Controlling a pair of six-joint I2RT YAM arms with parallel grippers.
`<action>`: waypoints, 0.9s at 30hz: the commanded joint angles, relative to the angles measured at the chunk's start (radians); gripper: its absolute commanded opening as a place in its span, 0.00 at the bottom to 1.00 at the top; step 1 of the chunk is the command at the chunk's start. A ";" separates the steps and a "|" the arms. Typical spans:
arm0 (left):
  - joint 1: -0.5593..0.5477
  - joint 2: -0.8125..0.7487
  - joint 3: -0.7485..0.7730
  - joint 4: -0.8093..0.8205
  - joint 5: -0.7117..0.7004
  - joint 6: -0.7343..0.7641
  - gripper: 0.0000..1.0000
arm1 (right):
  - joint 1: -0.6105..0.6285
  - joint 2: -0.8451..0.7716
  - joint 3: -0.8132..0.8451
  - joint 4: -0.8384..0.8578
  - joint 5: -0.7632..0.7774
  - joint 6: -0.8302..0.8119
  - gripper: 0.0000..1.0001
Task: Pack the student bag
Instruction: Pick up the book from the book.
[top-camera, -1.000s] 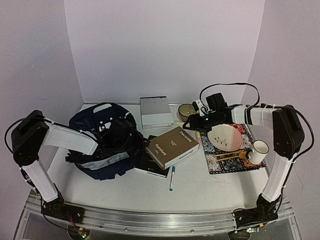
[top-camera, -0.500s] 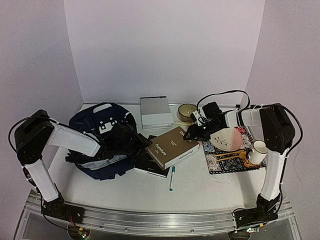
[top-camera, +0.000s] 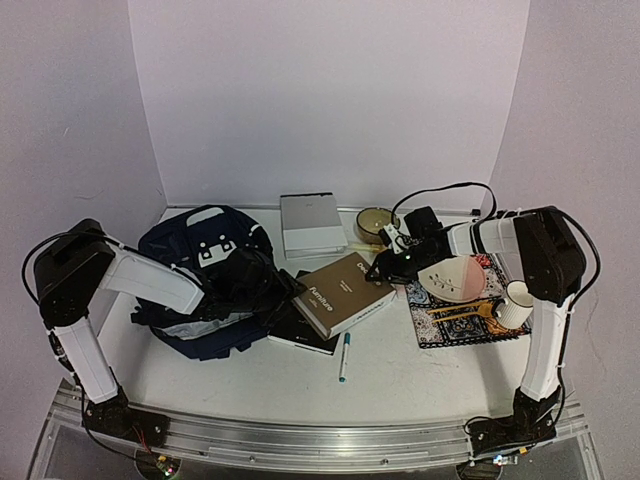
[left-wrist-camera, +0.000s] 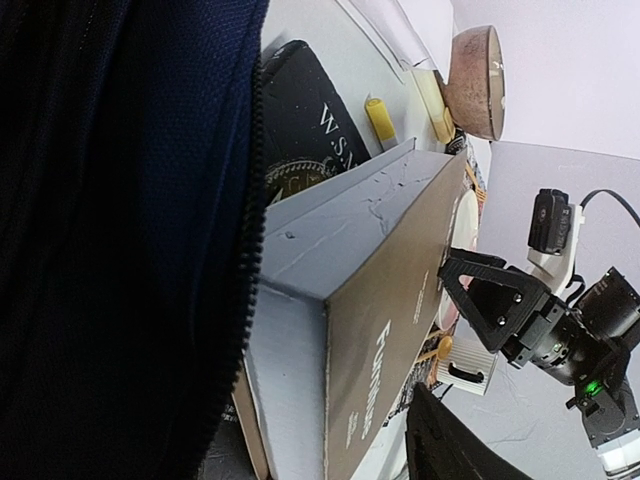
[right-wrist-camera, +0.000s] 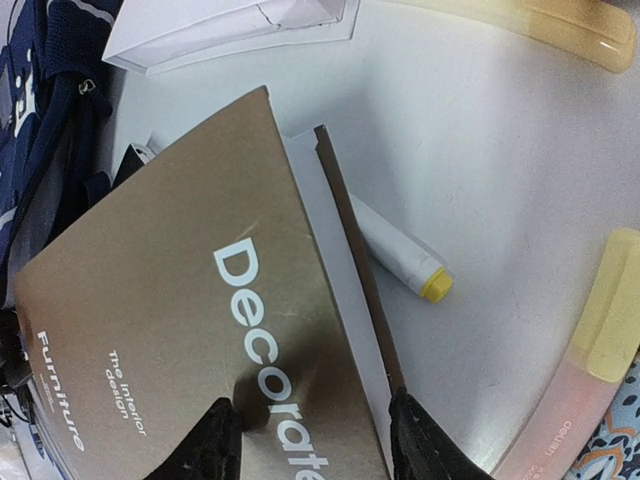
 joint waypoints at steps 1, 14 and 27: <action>0.010 0.036 0.047 0.021 -0.014 0.034 0.69 | 0.003 0.041 -0.012 -0.064 0.002 -0.005 0.50; 0.029 0.144 0.160 0.027 0.049 0.066 0.69 | 0.004 0.029 -0.006 -0.062 -0.044 0.001 0.49; 0.028 0.046 0.107 0.234 0.083 0.028 0.51 | 0.003 -0.004 0.010 -0.060 -0.102 0.019 0.49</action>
